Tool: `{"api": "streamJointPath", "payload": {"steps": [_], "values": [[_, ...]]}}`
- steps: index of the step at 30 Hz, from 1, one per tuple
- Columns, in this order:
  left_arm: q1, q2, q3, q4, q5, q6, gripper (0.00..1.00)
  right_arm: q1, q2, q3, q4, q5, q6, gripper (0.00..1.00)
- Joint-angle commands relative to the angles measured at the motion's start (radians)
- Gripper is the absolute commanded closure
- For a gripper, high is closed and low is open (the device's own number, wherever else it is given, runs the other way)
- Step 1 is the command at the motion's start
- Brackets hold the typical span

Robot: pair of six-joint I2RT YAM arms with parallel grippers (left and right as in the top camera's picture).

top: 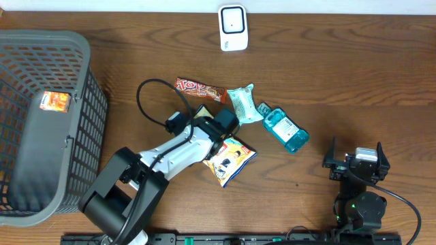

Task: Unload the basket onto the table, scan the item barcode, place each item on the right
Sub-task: 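Reach into the basket and grasp the orange Kleenex pack with left gripper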

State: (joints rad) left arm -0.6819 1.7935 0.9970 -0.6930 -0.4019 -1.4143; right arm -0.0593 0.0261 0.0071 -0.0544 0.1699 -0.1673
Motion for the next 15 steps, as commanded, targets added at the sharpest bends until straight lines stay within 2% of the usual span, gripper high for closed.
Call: {"api": "streamJointPath", "payload": {"steps": [1, 10, 14, 15], "values": [[0.01, 0.011, -0.026, 0.0, -0.002, -0.013, 0.78, -0.002, 0.0, -0.002, -0.002, 0.004, -0.01, 0.01], [0.009, -0.038, -0.023, -0.063, 0.093, -0.012, 0.78, -0.002, 0.0, -0.002, -0.003, 0.004, -0.01, 0.01], [0.009, -0.141, -0.017, -0.113, 0.048, -0.012, 0.66, -0.002, 0.0, -0.002, -0.003, 0.004, -0.01, 0.01], [0.009, -0.177, -0.017, -0.118, 0.039, 0.0, 0.59, -0.002, 0.0, -0.002, -0.003, 0.004, -0.01, 0.01]]}}
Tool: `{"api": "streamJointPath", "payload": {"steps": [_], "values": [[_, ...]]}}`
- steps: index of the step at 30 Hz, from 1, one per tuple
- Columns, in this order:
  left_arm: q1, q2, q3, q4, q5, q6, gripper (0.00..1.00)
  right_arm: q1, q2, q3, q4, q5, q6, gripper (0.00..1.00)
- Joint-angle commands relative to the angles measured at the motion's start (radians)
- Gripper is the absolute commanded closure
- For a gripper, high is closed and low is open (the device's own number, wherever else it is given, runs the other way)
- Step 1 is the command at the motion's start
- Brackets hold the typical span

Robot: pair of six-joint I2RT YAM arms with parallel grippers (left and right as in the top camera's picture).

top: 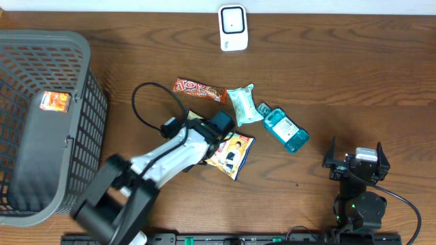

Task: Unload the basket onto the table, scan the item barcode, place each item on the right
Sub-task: 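Reach into the basket and grasp the orange Kleenex pack with left gripper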

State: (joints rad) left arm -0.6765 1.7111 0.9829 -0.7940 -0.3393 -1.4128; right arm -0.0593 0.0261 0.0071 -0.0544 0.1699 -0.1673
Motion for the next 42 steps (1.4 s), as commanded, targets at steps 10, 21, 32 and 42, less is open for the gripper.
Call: {"api": "streamJointPath", "payload": {"steps": [10, 21, 32, 42], "values": [[0.004, -0.457, -0.002, 0.127, -0.031, 0.398, 0.12, -0.002, 0.0, -0.002, -0.002, 0.004, -0.01, 0.01], [0.116, -0.752, 0.18, 0.295, -0.324, 0.975, 0.02, -0.002, 0.0, -0.002, -0.002, 0.004, -0.01, 0.01], [0.666, -0.816, 0.207, 0.232, -0.468, 0.929, 0.02, -0.002, 0.0, -0.002, -0.003, 0.004, -0.01, 0.01], [1.176, -0.566, 0.207, 0.226, 0.059, 0.91, 0.02, -0.002, 0.0, -0.002, -0.003, 0.004, -0.01, 0.01]]}}
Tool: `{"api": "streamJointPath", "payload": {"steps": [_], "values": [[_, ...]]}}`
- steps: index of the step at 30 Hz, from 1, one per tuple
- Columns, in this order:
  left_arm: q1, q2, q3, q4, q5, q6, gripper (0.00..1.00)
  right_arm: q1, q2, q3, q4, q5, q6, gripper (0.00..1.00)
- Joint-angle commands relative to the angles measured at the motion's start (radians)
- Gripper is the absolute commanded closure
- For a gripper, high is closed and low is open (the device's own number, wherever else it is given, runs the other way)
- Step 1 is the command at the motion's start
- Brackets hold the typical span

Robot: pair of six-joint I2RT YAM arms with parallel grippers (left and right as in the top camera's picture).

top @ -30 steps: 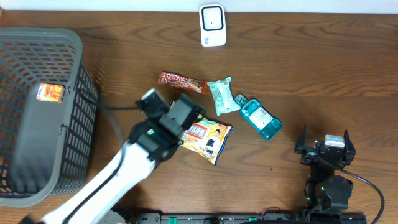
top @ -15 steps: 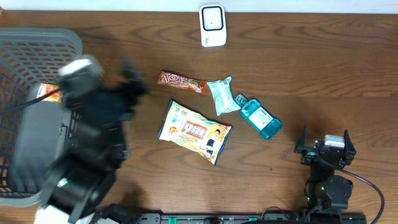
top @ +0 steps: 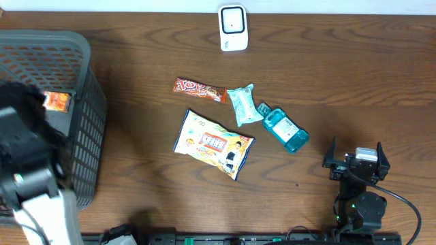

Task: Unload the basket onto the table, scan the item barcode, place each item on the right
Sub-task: 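Reach into the basket and grasp the orange Kleenex pack with left gripper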

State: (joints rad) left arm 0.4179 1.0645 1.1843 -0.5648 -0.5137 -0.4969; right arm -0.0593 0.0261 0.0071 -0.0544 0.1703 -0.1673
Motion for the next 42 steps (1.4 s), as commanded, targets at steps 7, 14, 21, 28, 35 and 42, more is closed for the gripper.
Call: {"api": "streamJointPath", "payload": {"steps": [7, 14, 21, 28, 35, 42], "values": [[0.201, 0.369, 0.005, 0.019, 0.456, -0.005, 0.02, -0.002, 0.0, -0.002, -0.003, 0.003, -0.01, 0.01], [0.195, 0.579, 0.005, 0.1, 0.462, -0.005, 0.01, -0.002, 0.0, -0.002, -0.003, 0.003, -0.01, 0.01], [0.191, 0.711, 0.005, 0.18, 0.463, -0.123, 0.01, -0.002, 0.0, -0.002, -0.002, 0.003, -0.01, 0.01], [0.159, 0.809, 0.005, 0.252, 0.522, -0.134, 0.01, -0.002, 0.0, -0.002, -0.003, 0.003, -0.01, 0.01], [0.133, 0.825, 0.005, 0.298, 0.522, -0.134, 0.01, -0.002, 0.0, -0.002, -0.003, 0.003, -0.01, 0.01], [0.126, 0.825, 0.005, 0.322, 0.521, -0.134, 0.01, -0.002, 0.0, -0.002, -0.002, 0.003, -0.01, 0.01]]}}
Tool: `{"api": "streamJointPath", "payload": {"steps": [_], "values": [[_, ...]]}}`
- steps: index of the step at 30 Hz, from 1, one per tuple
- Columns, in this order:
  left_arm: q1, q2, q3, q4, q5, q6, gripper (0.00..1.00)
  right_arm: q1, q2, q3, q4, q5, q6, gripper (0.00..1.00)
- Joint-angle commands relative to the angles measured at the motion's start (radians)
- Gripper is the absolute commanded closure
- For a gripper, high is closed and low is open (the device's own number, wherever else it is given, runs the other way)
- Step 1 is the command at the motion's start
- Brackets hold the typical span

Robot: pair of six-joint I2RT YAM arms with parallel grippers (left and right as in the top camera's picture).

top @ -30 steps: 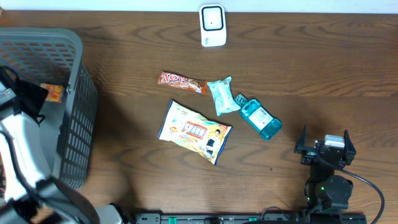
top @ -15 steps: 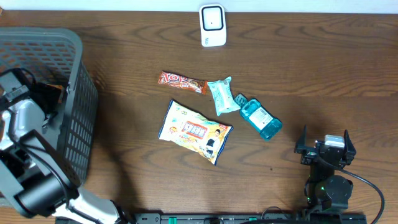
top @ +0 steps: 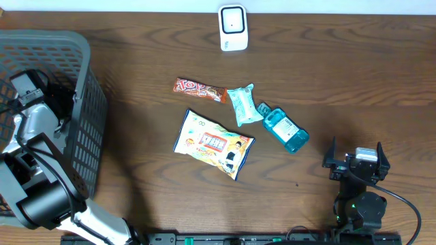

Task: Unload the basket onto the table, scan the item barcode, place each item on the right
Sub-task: 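Reach into the basket and grasp the orange Kleenex pack with left gripper, then carry the Kleenex pack out of the basket toward the scanner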

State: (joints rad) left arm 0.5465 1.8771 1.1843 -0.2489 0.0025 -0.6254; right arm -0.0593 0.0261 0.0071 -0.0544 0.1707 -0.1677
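The white barcode scanner (top: 232, 28) stands at the table's far edge. On the table lie a white-and-yellow snack bag (top: 212, 143), a red candy bar (top: 199, 89), a teal pouch (top: 243, 104) and a blue bottle (top: 286, 131). My left gripper (top: 58, 102) reaches down inside the grey basket (top: 82, 47); its fingers are dark against the mesh, and whether they hold anything is hidden. My right gripper (top: 355, 151) rests at the front right, with its fingers apart and nothing between them.
The tall mesh basket fills the left side, with its wall next to the left arm. The loose items cluster mid-table, between the scanner and the front edge. A black rail (top: 225, 239) runs along the front.
The left arm was a blur over the basket's near side, with an orange packet partly showing inside. Now the arm reaches into the basket where that packet lay, and the packet is hidden.
My left gripper was first at the snack bag in the middle of the table. The bag then lay slightly shifted under it. Later the bag lay flat and alone, with the arm over at the basket. Now the gripper is inside the basket. The right arm stayed parked.
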Motion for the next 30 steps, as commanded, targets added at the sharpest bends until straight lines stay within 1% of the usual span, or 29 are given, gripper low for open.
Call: {"api": "streamJointPath", "payload": {"steps": [1, 7, 14, 23, 24, 25, 26, 27, 28, 29, 30], "values": [[-0.003, 0.013, 0.005, 0.009, 0.006, -0.005, 0.02, -0.002, 0.0, -0.002, -0.002, 0.003, -0.009, 0.01], [-0.003, 0.014, 0.005, 0.012, 0.006, -0.052, 0.02, -0.002, 0.0, -0.002, -0.003, 0.003, -0.01, 0.01], [-0.025, 0.021, 0.005, 0.022, 0.005, -0.057, 0.01, -0.002, 0.0, -0.002, -0.002, 0.003, -0.009, 0.01], [-0.047, 0.126, 0.005, 0.07, 0.005, -0.058, 0.0, -0.002, 0.0, -0.002, -0.003, 0.003, -0.009, 0.01], [-0.047, 0.14, 0.005, 0.071, 0.006, -0.058, 0.03, -0.002, 0.0, -0.002, -0.003, 0.003, -0.009, 0.01], [-0.047, 0.151, 0.005, 0.071, 0.006, -0.058, 0.09, -0.002, 0.0, -0.002, -0.003, 0.003, -0.009, 0.01], [-0.047, 0.162, 0.005, 0.071, 0.006, -0.058, 0.21, -0.002, 0.0, -0.002, -0.003, 0.003, -0.009, 0.01], [-0.047, 0.167, 0.005, 0.067, 0.009, -0.057, 0.31, -0.002, 0.0, -0.002, -0.002, 0.003, -0.009, 0.01], [-0.047, 0.17, 0.005, 0.06, 0.01, -0.058, 0.45, -0.002, 0.0, -0.002, -0.003, 0.003, -0.009, 0.01], [-0.047, 0.169, 0.005, 0.051, 0.01, -0.057, 0.57, -0.002, 0.0, -0.002, -0.003, 0.003, -0.009, 0.01], [-0.047, 0.169, 0.005, 0.048, 0.011, -0.057, 0.67, -0.002, 0.0, -0.002, -0.003, 0.003, -0.009, 0.01]]}}
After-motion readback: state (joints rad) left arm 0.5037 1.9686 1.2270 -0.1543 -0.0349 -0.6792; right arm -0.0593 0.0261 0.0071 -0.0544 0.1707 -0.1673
